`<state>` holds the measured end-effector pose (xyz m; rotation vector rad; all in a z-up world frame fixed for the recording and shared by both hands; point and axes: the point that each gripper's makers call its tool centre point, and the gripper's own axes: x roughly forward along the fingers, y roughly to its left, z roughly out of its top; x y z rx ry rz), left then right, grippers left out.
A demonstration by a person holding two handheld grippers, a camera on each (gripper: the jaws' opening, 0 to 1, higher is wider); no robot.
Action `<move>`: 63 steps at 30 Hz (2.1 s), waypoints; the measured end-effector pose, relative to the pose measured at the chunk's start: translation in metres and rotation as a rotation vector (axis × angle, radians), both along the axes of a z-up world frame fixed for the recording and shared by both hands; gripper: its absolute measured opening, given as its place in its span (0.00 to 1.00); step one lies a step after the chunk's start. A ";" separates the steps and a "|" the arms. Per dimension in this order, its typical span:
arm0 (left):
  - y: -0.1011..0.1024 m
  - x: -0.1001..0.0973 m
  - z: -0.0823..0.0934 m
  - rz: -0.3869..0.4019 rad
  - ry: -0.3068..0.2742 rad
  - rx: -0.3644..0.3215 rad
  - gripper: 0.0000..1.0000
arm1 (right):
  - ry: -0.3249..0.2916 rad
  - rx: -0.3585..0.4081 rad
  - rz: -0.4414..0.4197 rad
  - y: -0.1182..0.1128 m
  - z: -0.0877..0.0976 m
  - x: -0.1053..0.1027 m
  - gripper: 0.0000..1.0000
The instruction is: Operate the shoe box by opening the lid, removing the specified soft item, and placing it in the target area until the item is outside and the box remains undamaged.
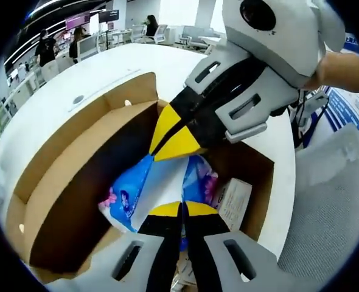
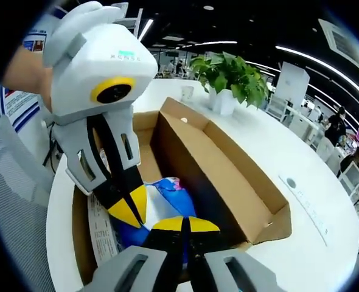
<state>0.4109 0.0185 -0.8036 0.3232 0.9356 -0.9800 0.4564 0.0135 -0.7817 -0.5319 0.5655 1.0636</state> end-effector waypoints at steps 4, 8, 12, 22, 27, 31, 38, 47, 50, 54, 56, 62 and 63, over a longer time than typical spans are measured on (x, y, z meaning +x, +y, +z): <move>-0.001 -0.001 0.005 0.012 -0.015 0.002 0.00 | -0.018 -0.004 0.010 0.001 0.005 0.000 0.00; -0.003 -0.002 0.011 0.014 -0.028 -0.007 0.00 | -0.027 -0.001 0.010 0.002 0.010 0.001 0.00; -0.003 -0.004 0.020 0.026 -0.038 -0.014 0.00 | -0.039 0.001 0.013 0.004 0.016 0.001 0.00; 0.001 -0.006 0.037 0.060 -0.045 -0.059 0.00 | -0.065 0.019 0.026 0.007 0.034 -0.001 0.00; -0.001 -0.010 0.046 0.059 -0.053 -0.074 0.00 | -0.073 0.026 0.033 0.008 0.042 -0.002 0.00; -0.002 -0.013 0.053 0.052 -0.059 -0.080 0.00 | -0.080 0.032 0.039 0.008 0.049 -0.004 0.00; -0.005 -0.016 0.069 0.038 -0.073 -0.086 0.00 | -0.100 0.045 0.050 0.009 0.066 -0.008 0.00; -0.016 -0.020 0.094 0.008 -0.098 -0.098 0.00 | -0.132 0.069 0.054 0.003 0.092 -0.010 0.00; -0.023 -0.021 0.103 -0.010 -0.114 -0.103 0.00 | -0.139 0.075 0.051 -0.001 0.098 -0.011 0.00; -0.032 -0.022 0.110 -0.030 -0.126 -0.109 0.00 | -0.145 0.083 0.041 -0.010 0.105 -0.012 0.00; -0.039 -0.023 0.113 -0.041 -0.129 -0.117 0.00 | -0.149 0.084 0.033 -0.015 0.108 -0.012 0.00; -0.060 -0.023 0.122 -0.066 -0.127 -0.157 0.00 | -0.151 0.102 0.009 -0.030 0.117 -0.012 0.00; -0.067 -0.023 0.125 -0.069 -0.130 -0.168 0.00 | -0.157 0.092 0.011 -0.032 0.116 -0.012 0.00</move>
